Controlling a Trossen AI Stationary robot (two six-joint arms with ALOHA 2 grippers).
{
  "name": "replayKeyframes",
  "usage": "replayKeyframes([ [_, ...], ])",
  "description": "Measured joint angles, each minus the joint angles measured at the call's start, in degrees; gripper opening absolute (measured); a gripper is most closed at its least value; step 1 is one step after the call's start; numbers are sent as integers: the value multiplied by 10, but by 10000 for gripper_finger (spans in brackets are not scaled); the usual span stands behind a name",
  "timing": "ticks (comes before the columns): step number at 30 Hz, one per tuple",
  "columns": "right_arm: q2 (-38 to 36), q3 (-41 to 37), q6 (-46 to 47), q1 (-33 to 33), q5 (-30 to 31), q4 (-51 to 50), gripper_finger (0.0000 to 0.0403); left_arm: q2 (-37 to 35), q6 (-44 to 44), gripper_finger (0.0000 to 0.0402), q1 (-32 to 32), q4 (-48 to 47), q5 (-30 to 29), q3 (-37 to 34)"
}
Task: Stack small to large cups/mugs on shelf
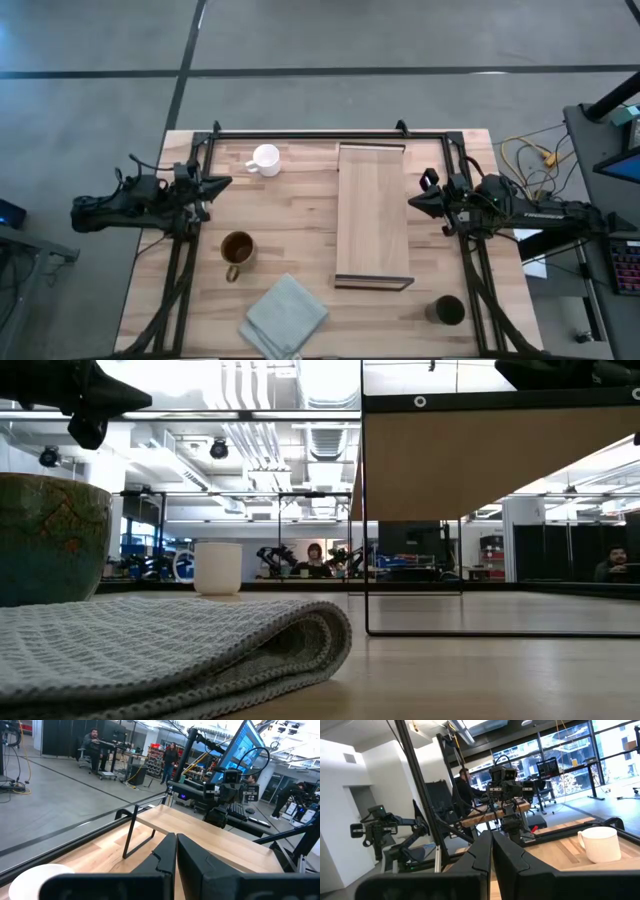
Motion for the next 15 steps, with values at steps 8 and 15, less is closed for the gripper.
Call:
replayKeyframes([
  [8, 0, 0, 0, 0, 0, 0, 9, 0, 0, 0, 0, 0, 0, 0],
  [15, 3, 0, -2, 0, 5, 8, 9, 0, 0, 0, 0, 0, 0, 0],
])
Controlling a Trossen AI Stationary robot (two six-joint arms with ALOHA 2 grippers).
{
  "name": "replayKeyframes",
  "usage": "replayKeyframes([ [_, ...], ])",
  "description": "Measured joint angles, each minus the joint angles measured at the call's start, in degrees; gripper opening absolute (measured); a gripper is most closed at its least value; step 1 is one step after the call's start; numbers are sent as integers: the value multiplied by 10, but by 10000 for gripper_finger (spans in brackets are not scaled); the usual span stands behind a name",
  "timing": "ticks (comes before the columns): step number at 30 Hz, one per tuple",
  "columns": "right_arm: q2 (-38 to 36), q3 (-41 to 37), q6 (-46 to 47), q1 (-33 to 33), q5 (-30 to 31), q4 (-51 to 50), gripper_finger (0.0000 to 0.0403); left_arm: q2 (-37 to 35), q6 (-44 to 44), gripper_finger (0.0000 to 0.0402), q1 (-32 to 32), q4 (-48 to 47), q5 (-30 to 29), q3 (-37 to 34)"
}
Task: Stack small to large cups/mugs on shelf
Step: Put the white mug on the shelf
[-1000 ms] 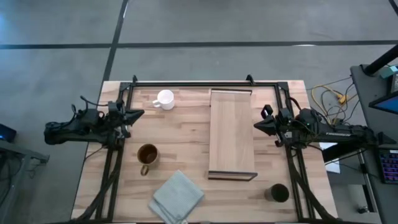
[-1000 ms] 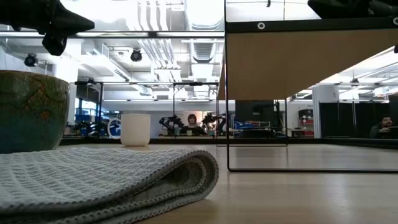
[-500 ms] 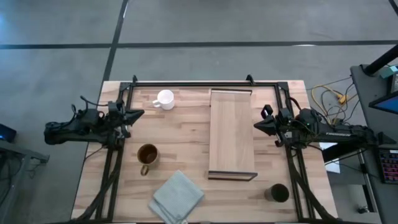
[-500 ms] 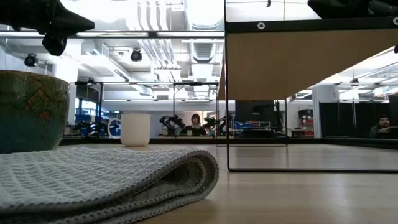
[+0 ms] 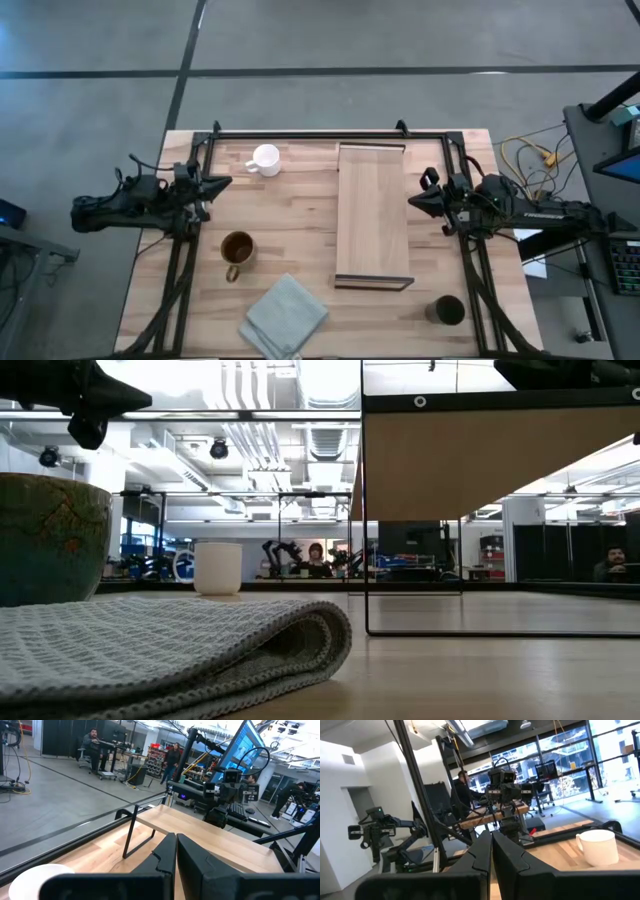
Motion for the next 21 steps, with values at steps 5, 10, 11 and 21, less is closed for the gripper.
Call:
replayKeyframes([
  [5, 0, 0, -1, 0, 0, 0, 9, 0, 0, 0, 0, 0, 0, 0],
  [10, 0, 0, 4, 0, 1, 9, 9, 0, 0, 0, 0, 0, 0, 0],
  [11, 0, 0, 12, 0, 6, 17, 9, 0, 0, 0, 0, 0, 0, 0],
  [21, 0, 0, 101, 0, 9, 25, 9, 0, 0, 0, 0, 22, 0, 0],
])
